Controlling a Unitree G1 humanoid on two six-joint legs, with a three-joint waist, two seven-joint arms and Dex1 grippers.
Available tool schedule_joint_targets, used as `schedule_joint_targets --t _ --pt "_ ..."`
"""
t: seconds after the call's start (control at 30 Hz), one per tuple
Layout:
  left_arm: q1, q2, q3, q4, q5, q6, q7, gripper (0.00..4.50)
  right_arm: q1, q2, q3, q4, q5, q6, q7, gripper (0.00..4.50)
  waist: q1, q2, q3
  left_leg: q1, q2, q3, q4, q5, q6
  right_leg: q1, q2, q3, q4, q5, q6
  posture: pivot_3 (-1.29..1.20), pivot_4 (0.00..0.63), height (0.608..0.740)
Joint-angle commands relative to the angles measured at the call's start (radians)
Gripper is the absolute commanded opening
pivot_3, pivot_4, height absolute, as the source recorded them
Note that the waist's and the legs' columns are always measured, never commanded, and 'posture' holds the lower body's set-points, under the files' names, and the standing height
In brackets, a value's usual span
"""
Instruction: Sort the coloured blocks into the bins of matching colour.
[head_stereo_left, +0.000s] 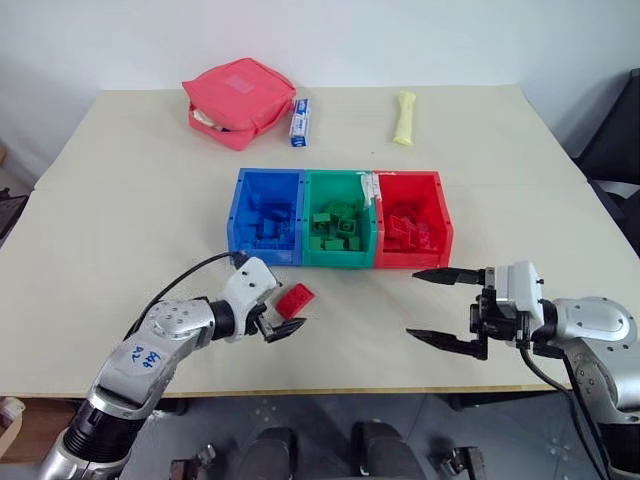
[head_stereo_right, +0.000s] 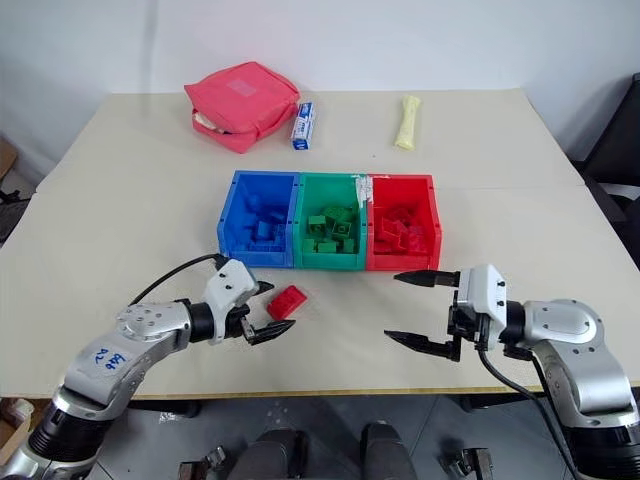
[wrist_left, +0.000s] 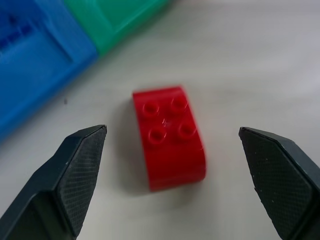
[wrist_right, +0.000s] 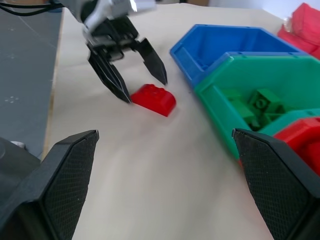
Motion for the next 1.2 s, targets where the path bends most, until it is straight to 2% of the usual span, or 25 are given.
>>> schedule_joint_targets --t 0.03,0.3,0.33,0.43,0.53,0.67,0.77,0.97,1.07,1.13,1.2 --pt "0.021 -0.033 -0.065 -0.001 0.058 -0.016 0.038 3.94 0.046 -0.011 -0.036 -0.066 0.037 0.022 -0.018 4.5 0.005 0.0 0.0 0.0 0.0 0.0 0.001 0.0 0.0 0.0 0.0 0.0 0.0 0.0 0.0 0.0 0.15 0.74" --pt "0.047 -0.019 -0.118 0.059 0.16 -0.163 0.017 1.6 0.165 -0.008 -0.118 -0.129 0.045 0.015 -0.07 4.5 0.025 0.0 0.0 0.007 0.0 -0.002 0.001 -0.001 0.001 0.012 0.0 -0.001 -0.005 0.0 0.0 0.0 0.15 0.74" --pt "0.032 -0.024 -0.11 0.071 0.159 -0.175 0.012 1.47 0.182 -0.001 -0.131 -0.139 0.045 0.012 -0.082 4.5 0.025 0.0 0.0 0.008 0.0 -0.002 0.001 -0.001 0.001 0.013 0.0 -0.001 -0.006 0.0 0.0 0.0 0.15 0.74" --pt "-0.037 -0.08 -0.071 0.119 0.126 -0.237 -0.007 1.47 0.233 0.015 -0.168 -0.171 0.048 0.016 -0.132 4.5 0.027 0.0 0.0 0.009 0.0 -0.002 0.001 -0.001 0.001 0.014 -0.001 -0.001 -0.006 0.0 0.0 0.0 0.15 0.74" --pt "-0.136 -0.146 -0.051 0.149 0.05 -0.314 -0.104 1.47 0.307 0.04 -0.21 -0.2 0.039 0.001 -0.178 4.5 0.029 0.0 0.0 0.008 0.0 -0.002 0.001 -0.001 0.001 0.013 -0.001 -0.001 -0.005 0.0 0.0 0.0 0.15 0.74" --pt "-0.332 -0.228 -0.069 0.268 -0.014 -0.394 -0.269 1.47 0.418 0.131 -0.271 -0.262 0.031 -0.007 -0.305 4.5 0.036 -0.001 0.0 0.004 0.0 -0.005 0.005 -0.001 0.001 0.011 0.0 -0.004 -0.005 0.0 0.001 0.0 0.15 0.74" --pt "-0.472 -0.315 -0.078 0.457 0.038 -0.488 -0.264 1.47 0.46 0.185 -0.305 -0.272 -0.031 -0.059 -0.377 4.5 0.032 0.0 0.0 0.004 -0.001 -0.003 0.006 -0.001 0.001 0.012 0.0 -0.003 -0.004 0.001 0.002 0.0 0.15 0.74" --pt "-0.703 -0.486 -0.098 0.897 0.131 -0.712 -0.282 1.47 0.481 0.245 -0.333 -0.309 -0.07 -0.013 -0.539 4.5 0.024 -0.001 0.0 0.004 -0.002 -0.002 0.006 0.0 0.003 0.011 0.001 -0.002 -0.004 0.001 0.003 0.0 0.15 0.74" --pt "-0.889 -0.601 -0.072 1.281 0.205 -0.879 -0.147 1.47 0.478 0.312 -0.356 -0.365 -0.056 0.036 -0.686 4.5 0.026 -0.003 0.001 0.003 -0.003 -0.002 0.006 0.0 0.003 0.011 0.003 -0.003 -0.004 0.001 0.003 0.0 0.15 0.74" --pt "-0.962 -0.643 -0.05 1.432 0.223 -0.937 -0.113 1.47 0.479 0.351 -0.353 -0.405 -0.03 0.058 -0.741 4.5 0.027 -0.004 0.002 0.002 -0.003 -0.002 0.006 0.0 0.004 0.01 0.003 -0.003 -0.004 0.001 0.004 0.0 0.15 0.74" --pt "-1.013 -0.657 -0.031 1.515 0.241 -0.97 -0.092 2.2 0.495 0.355 -0.339 -0.435 -0.048 0.064 -0.747 4.5 0.026 -0.004 0.002 0.002 -0.005 -0.002 0.005 0.0 0.005 0.01 0.002 -0.002 -0.003 0.001 0.005 0.0 0.15 0.74"
